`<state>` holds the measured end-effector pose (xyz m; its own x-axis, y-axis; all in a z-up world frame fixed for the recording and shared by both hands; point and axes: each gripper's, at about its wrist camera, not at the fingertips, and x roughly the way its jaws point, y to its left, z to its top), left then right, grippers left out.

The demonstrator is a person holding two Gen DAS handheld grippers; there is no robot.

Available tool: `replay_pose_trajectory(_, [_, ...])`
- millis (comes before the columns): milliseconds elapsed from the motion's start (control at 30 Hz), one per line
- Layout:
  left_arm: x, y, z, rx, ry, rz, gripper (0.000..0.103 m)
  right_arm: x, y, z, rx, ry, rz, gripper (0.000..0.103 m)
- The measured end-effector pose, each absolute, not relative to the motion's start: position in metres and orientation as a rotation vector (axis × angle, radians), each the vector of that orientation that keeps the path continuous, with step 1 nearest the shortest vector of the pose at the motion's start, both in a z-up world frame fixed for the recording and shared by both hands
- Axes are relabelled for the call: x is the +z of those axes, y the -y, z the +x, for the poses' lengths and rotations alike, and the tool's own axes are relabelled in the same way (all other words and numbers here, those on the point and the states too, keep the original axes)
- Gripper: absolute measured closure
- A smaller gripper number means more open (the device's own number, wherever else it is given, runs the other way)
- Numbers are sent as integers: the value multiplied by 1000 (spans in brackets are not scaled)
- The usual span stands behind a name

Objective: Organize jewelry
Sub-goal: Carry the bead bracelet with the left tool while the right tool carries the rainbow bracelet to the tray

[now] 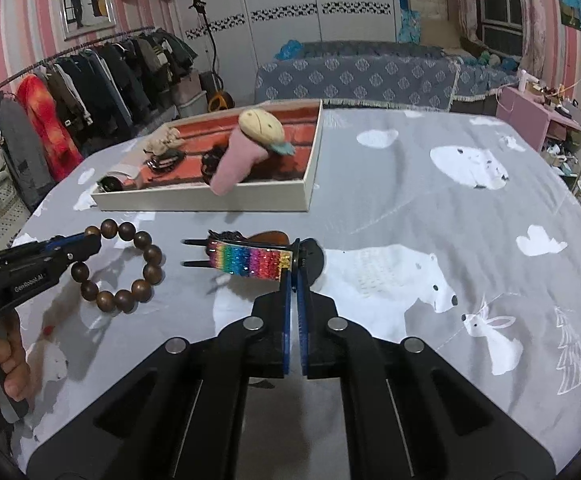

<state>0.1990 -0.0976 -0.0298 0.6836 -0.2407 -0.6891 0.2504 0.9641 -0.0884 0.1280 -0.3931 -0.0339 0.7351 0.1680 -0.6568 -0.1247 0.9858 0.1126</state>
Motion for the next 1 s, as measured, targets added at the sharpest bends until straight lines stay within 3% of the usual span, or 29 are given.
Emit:
replay_pose_trajectory(533, [26, 81, 186, -252, -636, -5, 84, 13, 380, 109, 189, -592, 53, 99])
replay_pose_trajectory(1000, [63, 72, 257, -244, -557, 15, 84, 49, 365, 168, 190, -522, 61, 99])
